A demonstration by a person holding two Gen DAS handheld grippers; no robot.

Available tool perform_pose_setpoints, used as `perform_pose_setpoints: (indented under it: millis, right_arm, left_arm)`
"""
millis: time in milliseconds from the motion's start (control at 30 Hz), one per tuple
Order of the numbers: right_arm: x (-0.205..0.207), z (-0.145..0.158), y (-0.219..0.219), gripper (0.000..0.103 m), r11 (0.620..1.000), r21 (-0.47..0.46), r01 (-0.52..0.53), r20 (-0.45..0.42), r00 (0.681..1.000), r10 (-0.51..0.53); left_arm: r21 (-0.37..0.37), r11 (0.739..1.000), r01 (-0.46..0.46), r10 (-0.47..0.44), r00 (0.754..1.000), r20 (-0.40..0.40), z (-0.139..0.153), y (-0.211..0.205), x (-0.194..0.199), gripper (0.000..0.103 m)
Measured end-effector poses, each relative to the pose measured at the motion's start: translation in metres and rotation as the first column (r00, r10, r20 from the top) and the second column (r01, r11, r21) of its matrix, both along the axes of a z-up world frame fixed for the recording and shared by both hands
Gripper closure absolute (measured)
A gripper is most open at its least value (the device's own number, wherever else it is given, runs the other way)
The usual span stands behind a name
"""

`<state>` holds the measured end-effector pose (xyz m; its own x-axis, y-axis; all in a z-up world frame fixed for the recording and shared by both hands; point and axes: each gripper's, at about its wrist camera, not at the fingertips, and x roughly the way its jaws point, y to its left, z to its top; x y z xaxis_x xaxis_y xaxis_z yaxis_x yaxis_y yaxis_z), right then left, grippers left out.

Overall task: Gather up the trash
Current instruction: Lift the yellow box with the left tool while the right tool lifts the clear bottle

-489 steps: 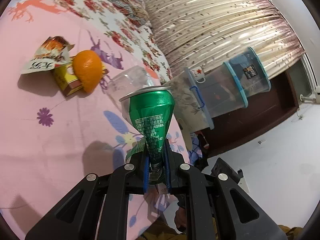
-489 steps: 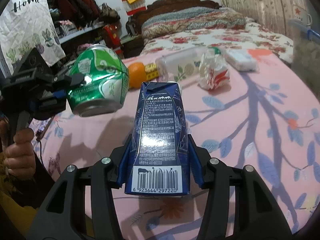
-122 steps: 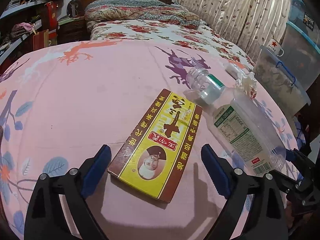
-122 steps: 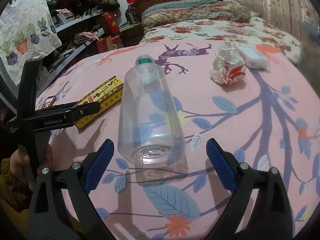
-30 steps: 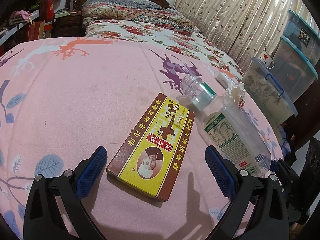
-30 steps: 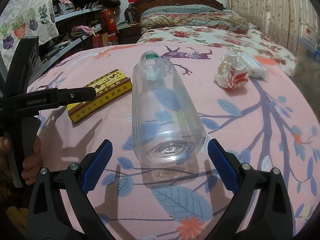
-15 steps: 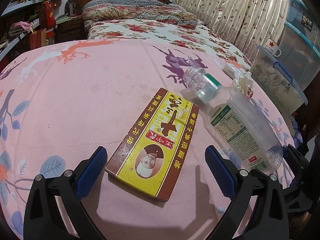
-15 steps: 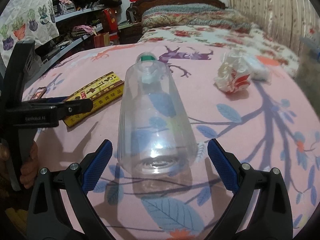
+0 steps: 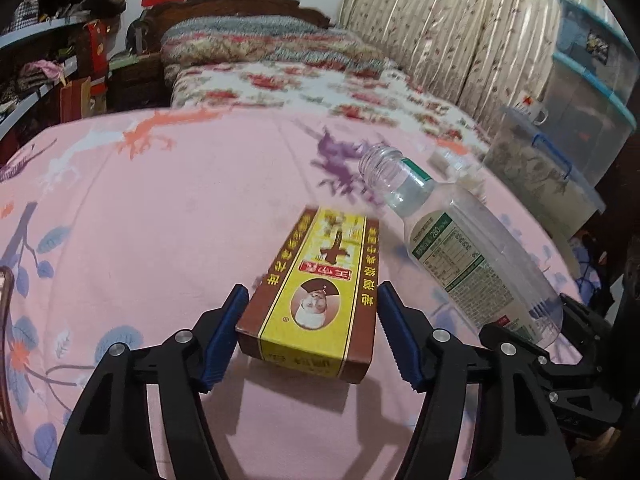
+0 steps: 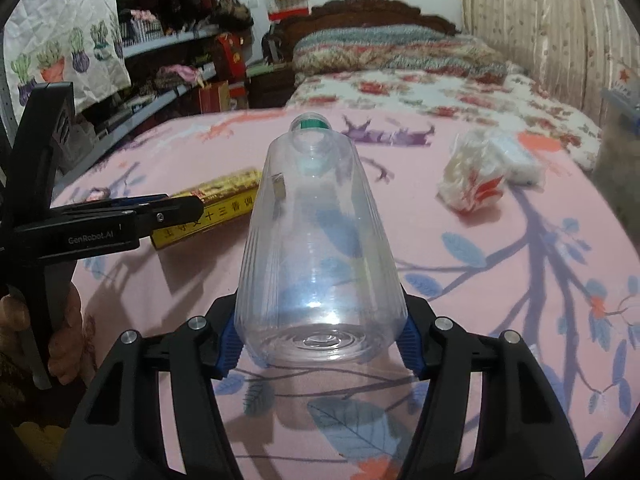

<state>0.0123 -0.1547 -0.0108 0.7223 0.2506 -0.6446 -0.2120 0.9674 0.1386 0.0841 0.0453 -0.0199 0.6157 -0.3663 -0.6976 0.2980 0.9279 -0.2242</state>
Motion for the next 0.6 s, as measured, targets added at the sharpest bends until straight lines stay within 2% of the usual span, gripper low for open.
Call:
perform_pose_setpoints:
  millis: [233,467,600]
  right_arm:
    - [-0.018,0.021,-0.013,0.04,0.999,0.012,0.03,0.072,0.997,-0.03]
    - [-0.035,0.029,-0.02,0.04,0.998,-0.029,0.06,0.135,0.989,-0.056]
    - [-0.039,0.033,-0.036,0.04,0.994,-0.012,0.111,0.151,0.983,-0.108]
  left_arm:
    - [-0.092,0.993,0.073,-0.071,0.997,0.028,0.023,-0.011,-0.009,0.041]
    - [-0.115,0.987,0.115,-0.115,0.993,0.007,0.023,-0.024,-0.01,0.041]
    - [-0.125,0.983,0.135,-0.135,0.991,0.013,0.027,-0.031,-0.008,0.041]
